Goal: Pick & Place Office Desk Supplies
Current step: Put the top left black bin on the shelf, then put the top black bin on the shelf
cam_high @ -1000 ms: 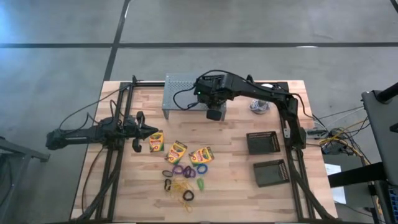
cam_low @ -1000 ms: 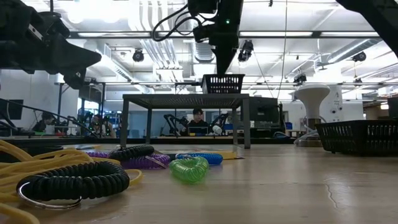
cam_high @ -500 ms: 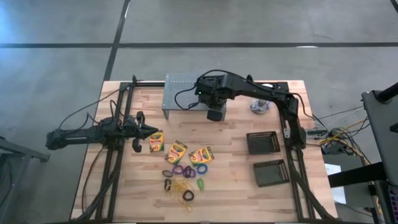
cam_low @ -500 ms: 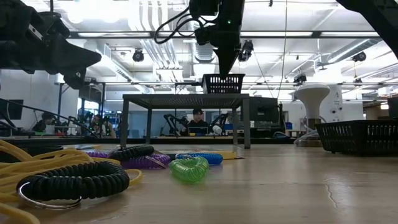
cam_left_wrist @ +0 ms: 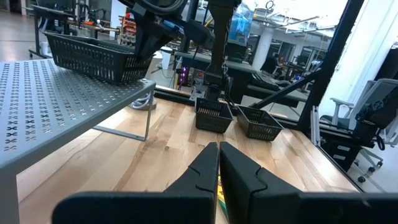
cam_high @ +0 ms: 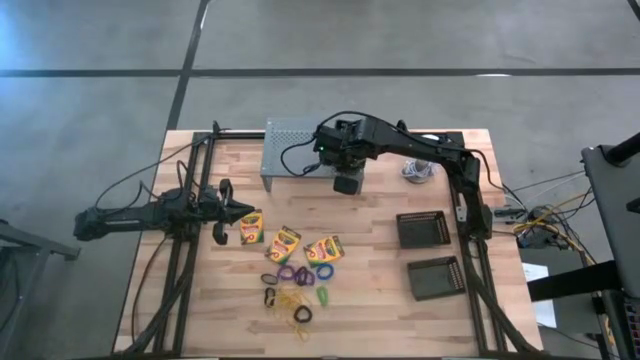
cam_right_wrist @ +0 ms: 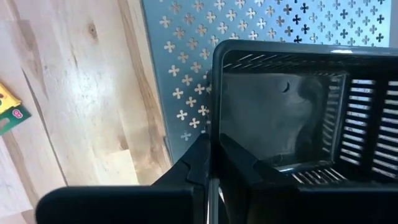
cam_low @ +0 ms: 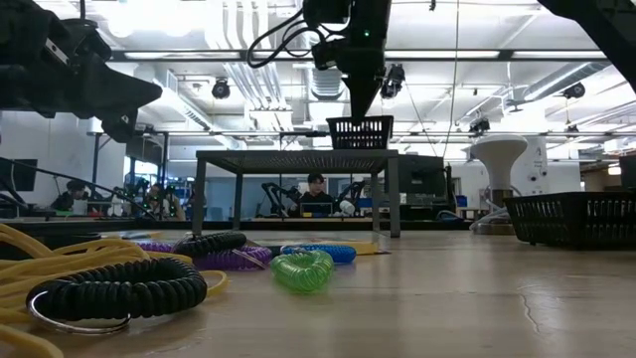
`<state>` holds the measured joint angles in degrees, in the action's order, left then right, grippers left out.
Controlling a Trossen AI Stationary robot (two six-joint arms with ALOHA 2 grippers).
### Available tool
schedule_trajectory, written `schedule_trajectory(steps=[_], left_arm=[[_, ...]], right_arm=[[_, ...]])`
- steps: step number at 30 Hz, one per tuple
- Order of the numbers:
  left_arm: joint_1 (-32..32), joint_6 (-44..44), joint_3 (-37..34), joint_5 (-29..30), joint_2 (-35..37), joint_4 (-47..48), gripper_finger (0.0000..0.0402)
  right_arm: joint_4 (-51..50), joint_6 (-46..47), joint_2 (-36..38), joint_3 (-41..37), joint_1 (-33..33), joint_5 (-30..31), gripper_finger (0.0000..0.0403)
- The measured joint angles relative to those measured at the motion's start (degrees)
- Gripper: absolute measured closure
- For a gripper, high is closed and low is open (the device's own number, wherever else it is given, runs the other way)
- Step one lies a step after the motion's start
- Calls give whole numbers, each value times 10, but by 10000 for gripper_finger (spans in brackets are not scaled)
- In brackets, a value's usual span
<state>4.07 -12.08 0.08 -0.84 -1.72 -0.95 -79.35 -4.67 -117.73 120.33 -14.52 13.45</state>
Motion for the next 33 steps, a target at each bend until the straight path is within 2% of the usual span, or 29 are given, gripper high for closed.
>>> schedule_trajectory(steps=[10, 19, 26, 33], left_arm=[[0, 0, 0, 0, 0, 0, 381], [0, 0, 0, 0, 0, 0, 381], [0, 0, 0, 0, 0, 0, 381], [0, 0, 0, 0, 0, 0, 381]], right_arm=[[-1, -28, 0, 0, 0, -1, 363], [-1, -31, 0, 0, 0, 3, 322], [-16, -30, 7, 6, 13, 66, 277], [-32, -5, 14, 52, 50, 75, 253]])
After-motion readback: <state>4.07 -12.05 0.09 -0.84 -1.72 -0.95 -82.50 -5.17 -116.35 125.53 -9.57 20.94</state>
